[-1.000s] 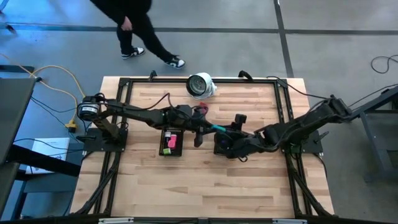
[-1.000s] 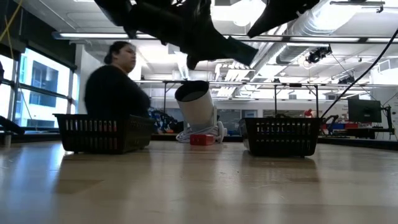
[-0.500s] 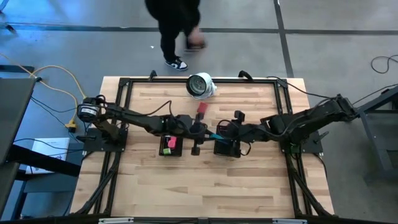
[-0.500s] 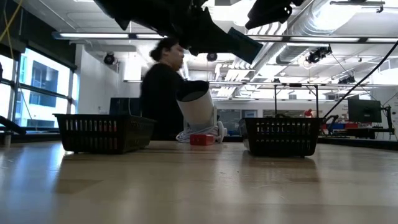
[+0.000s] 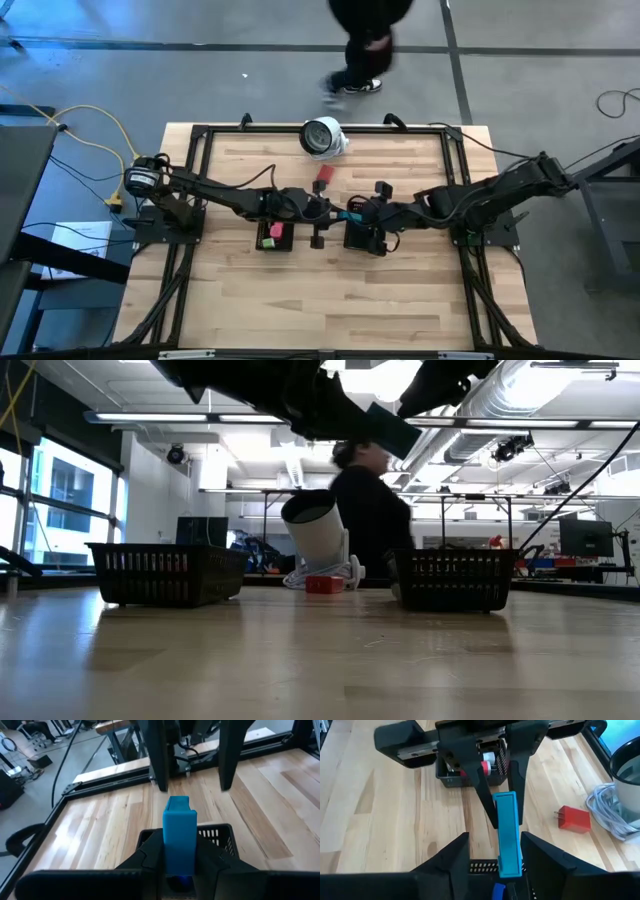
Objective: Pick & Place Office items
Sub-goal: Put the light blue digital clock into the right black bin
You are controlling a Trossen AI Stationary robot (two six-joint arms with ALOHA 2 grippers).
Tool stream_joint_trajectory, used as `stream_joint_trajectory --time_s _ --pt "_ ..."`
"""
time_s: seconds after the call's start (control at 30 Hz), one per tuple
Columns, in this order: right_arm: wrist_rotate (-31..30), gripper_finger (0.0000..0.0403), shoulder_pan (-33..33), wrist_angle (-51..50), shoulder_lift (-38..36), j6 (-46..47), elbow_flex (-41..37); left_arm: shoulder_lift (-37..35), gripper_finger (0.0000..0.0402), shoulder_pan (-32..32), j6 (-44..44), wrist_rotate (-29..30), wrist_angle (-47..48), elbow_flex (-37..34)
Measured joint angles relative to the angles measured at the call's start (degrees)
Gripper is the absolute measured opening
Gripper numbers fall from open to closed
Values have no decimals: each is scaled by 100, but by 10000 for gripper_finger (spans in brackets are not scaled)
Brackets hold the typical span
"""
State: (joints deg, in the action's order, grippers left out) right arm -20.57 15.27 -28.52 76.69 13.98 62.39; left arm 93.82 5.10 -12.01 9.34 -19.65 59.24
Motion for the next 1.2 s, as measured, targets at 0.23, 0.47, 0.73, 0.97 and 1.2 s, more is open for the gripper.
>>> stream_joint_trajectory --time_s 0.23,0.47,0.73,0.97,1.2 --pt "-34 153 -4 -153 65 -2 0 -2 60 0 0 -2 -77 0" --pt "-51 152 -7 -169 65 -4 0 -7 60 30 3 -20 -143 0" --pt "-95 152 -7 -227 65 -4 0 -11 60 114 -24 -25 -286 0" --pt "-242 152 -7 -283 65 68 0 -11 60 118 -42 -25 -283 0" --pt "-263 152 -7 -414 65 144 0 -11 60 118 -44 -24 -312 0"
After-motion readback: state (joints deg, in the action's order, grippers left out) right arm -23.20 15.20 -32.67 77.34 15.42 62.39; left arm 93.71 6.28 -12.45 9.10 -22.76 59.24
